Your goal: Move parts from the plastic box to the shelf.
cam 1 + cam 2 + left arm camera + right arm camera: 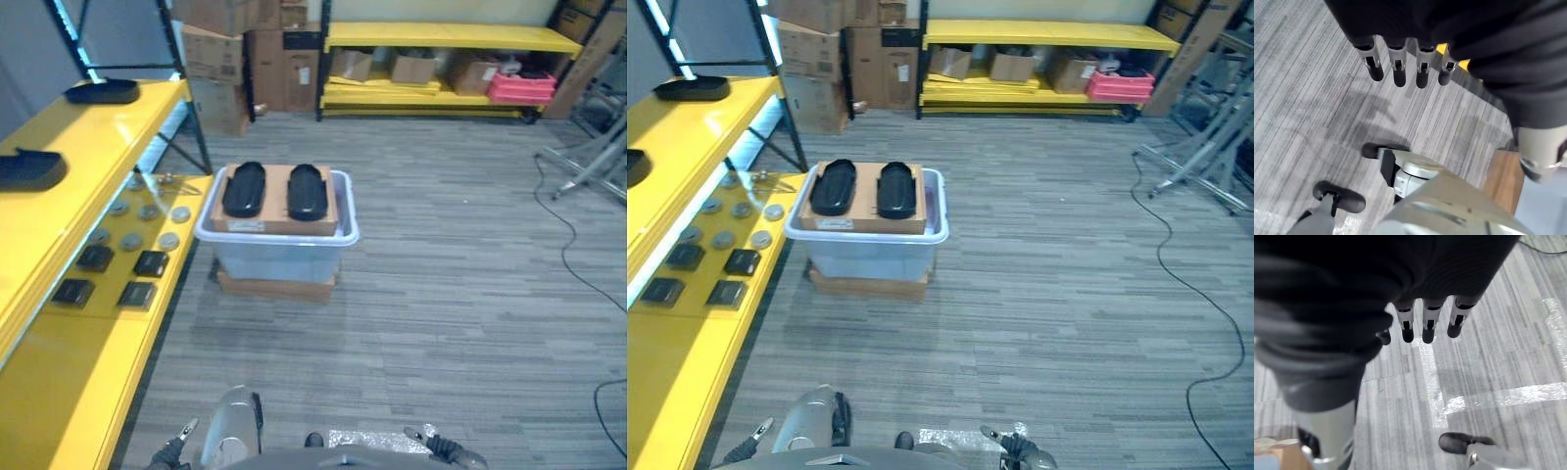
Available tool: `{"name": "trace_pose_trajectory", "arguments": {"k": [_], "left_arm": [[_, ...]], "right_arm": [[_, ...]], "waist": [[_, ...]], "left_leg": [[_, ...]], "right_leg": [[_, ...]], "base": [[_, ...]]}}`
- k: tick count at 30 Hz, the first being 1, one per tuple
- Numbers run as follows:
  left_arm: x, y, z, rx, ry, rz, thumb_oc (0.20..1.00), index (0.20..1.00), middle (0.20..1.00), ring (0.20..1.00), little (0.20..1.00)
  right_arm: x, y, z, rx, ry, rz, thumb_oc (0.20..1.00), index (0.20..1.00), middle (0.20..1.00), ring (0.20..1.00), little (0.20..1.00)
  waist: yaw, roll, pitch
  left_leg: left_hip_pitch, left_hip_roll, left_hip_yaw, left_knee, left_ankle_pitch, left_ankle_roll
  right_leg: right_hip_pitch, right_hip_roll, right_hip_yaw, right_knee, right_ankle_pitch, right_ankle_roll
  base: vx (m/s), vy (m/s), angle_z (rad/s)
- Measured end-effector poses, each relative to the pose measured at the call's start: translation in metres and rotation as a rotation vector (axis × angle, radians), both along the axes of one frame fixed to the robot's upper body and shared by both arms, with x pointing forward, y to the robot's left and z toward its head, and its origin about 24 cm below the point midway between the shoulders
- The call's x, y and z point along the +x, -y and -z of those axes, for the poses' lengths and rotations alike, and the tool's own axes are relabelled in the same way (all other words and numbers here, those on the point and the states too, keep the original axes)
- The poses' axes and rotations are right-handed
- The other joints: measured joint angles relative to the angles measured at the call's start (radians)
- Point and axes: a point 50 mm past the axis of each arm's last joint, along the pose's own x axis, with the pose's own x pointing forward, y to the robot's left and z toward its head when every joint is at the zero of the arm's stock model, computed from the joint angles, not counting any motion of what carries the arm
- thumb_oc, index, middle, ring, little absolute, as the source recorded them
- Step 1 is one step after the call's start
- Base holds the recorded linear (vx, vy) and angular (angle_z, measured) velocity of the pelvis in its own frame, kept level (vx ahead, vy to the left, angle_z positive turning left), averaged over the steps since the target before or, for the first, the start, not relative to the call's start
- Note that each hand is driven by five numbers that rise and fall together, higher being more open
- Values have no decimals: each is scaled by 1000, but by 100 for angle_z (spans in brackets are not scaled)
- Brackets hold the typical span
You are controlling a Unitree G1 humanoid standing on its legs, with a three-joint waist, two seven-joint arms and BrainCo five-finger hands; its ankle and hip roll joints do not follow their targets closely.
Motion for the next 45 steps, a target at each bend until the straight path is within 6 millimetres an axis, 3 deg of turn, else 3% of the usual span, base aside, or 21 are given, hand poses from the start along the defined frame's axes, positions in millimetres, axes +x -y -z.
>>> {"name": "trace_pose_trajectory", "arguments": {"k": [2, 6, 7, 9, 10, 11, 12, 15, 16, 17, 18, 19, 20, 22, 24, 28, 31, 39, 41, 42, 45], "left_arm": [[12, -2, -2, 13, 9, -6, 1000, 1000, 1000, 1000, 1000], [22, 1, -2, 7, 28, -8, 1000, 1000, 1000, 1000, 1000], [21, 1, -2, 8, 26, -6, 1000, 1000, 1000, 1000, 1000], [25, 1, -3, 9, 35, 1, 1000, 1000, 1000, 1000, 1000], [26, 0, -4, 16, 34, 14, 1000, 1000, 1000, 1000, 1000], [33, -3, -6, 26, 51, 23, 1000, 1000, 1000, 1000, 1000], [43, -6, -9, 39, 76, 52, 1000, 1000, 1000, 1000, 1000], [43, -2, -9, 46, 59, 125, 1000, 1000, 1000, 1000, 1000], [46, -1, -9, 50, 63, 161, 1000, 1000, 1000, 1000, 1000], [46, 2, -9, 46, 68, 183, 1000, 1000, 1000, 1000, 1000], [54, -16, -17, 91, 84, 204, 1000, 1000, 1000, 1000, 1000], [52, -20, -17, 105, 80, 190, 1000, 1000, 1000, 1000, 1000], [46, -22, -16, 104, 65, 173, 1000, 1000, 1000, 1000, 1000], [35, -22, -13, 95, 43, 145, 1000, 1000, 1000, 1000, 1000], [23, -18, -10, 80, 19, 139, 1000, 1000, 1000, 1000, 1000], [8, -10, -4, 55, -18, 121, 1000, 1000, 1000, 1000, 1000], [9, -12, -5, 62, -7, 115, 1000, 1000, 1000, 1000, 1000], [4, -3, -2, 34, -17, 148, 1000, 1000, 1000, 1000, 1000], [-3, -4, -1, 38, -32, 152, 1000, 1000, 1000, 1000, 1000], [-7, -4, -1, 38, -39, 151, 1000, 1000, 1000, 1000, 1000], [-18, -4, -1, 36, -45, 144, 1000, 1000, 1000, 1000, 1000]], "right_arm": [[-13, 0, 2, 0, -34, 8, 1000, 1000, 1000, 1000, 1000], [-15, 0, 3, -11, -51, -37, 1000, 1000, 1000, 1000, 1000], [-15, 0, 3, -23, -51, -44, 1000, 1000, 1000, 1000, 1000], [-13, 1, 2, -30, -34, -51, 1000, 1000, 1000, 1000, 1000], [-14, 0, 2, -26, -25, -43, 1000, 1000, 1000, 1000, 1000], [-12, -6, 3, -9, -16, -28, 1000, 1000, 1000, 1000, 1000], [-4, -13, 4, 14, 10, -11, 1000, 1000, 1000, 1000, 1000], [20, -21, -2, 41, 121, -17, 1000, 1000, 1000, 1000, 1000], [22, -22, -3, 47, 133, -15, 1000, 1000, 1000, 1000, 1000], [28, -20, -5, 40, 153, -18, 1000, 1000, 1000, 1000, 1000], [24, -27, -2, 63, 145, 15, 1000, 1000, 1000, 1000, 1000], [25, -30, 0, 68, 136, 9, 1000, 1000, 1000, 1000, 1000], [25, -30, 0, 70, 132, 10, 1000, 1000, 1000, 1000, 1000], [24, -29, 0, 65, 142, 14, 1000, 1000, 1000, 1000, 1000], [20, -29, 1, 62, 133, 7, 1000, 1000, 1000, 1000, 1000], [13, -26, 2, 59, 127, 53, 1000, 1000, 1000, 1000, 1000], [5, -22, 3, 52, 112, 81, 1000, 1000, 1000, 1000, 1000], [1, 9, -6, -26, 206, 307, 1000, 1000, 1000, 1000, 1000], [20, 14, -16, -47, 316, 376, 1000, 1000, 1000, 1000, 1000], [50, 19, -37, -81, 502, 413, 1000, 1000, 1000, 1000, 1000], [103, 24, -99, -183, 864, 418, 1000, 1000, 1000, 1000, 1000]], "waist": [[-20, 27, 12], [-20, 18, 19], [-13, 18, 18], [-7, 37, 7], [-11, 63, -9], [0, 52, -6], [9, 45, -1], [-1, 71, 16], [-2, 98, 27], [5, 72, 38], [-20, 47, 36], [2, 17, 50], [14, 12, 50], [13, 20, 51], [17, 23, 37], [28, -6, 5], [24, -42, -26], [5, 32, -64], [2, 35, -61], [-1, 34, -58], [-3, 29, -56]], "left_leg": [[3, 0, -6, -181, 53, 0], [40, -7, -20, -147, 77, 7], [108, -23, 0, -144, 77, 26], [161, -42, 19, -114, 47, 67], [196, -54, 26, -138, 25, 129], [210, -74, 31, -148, 9, 126], [239, -114, 31, -171, 6, 170], [294, -179, 5, -200, -1, 205], [309, -199, -10, -209, -23, 180], [311, -186, 53, -172, -123, 39], [190, -95, 22, 69, -189, 154], [212, -122, 59, 71, -206, 157], [231, -120, 66, 62, -208, 146], [258, -115, 79, 42, -208, 171], [302, -113, 76, -7, -200, 166], [385, -117, 69, -84, -182, 144], [403, -117, 52, -97, -178, 112], [405, -52, 27, -135, -158, 57], [401, -47, 23, -135, -155, 56], [399, -44, 24, -135, -148, 55], [392, -43, 24, -136, -138, 56]], "right_leg": [[44, 24, -2, -29, 7, -9], [78, -8, -3, -36, -17, 26], [116, -33, -5, -35, -46, 56], [142, -49, -18, -22, -95, 65], [148, -56, -39, 18, -139, 90], [131, -87, -52, 79, -163, 102], [33, -133, -66, 308, -210, 113], [-286, -267, -34, 878, -232, 152], [-386, -276, -10, 908, -226, 147], [-428, -277, -14, 756, -174, 116], [-414, -370, -29, 441, -65, 245], [-415, -399, -12, 358, -34, 282], [-424, -393, -4, 308, -3, 275], [-429, -361, -11, 335, 57, 238], [-386, -331, -40, 290, 62, 232], [-170, -310, -117, 89, 96, 237], [-65, -293, -116, 18, 139, 216], [-62, -228, -127, 38, 80, 177], [-65, -227, -133, 45, 74, 177], [-67, -227, -137, 45, 74, 174], [-80, -227, -137, 49, 71, 170]], "base": [[294, 232, -14], [234, 197, -25], [267, 229, -20], [232, 218, 12], [197, 227, 48], [218, 298, 50], [204, 318, 28], [119, 135, 42], [135, -176, 45], [180, -378, 106], [151, -437, 81], [94, -314, 65], [27, -194, -12], [101, -253, 9], [133, -200, 1], [133, -105, -3], [79, -50, 12], [32, -37, 5], [12, -22, 7], [-7, 0, 7], [-17, 18, 4]]}}
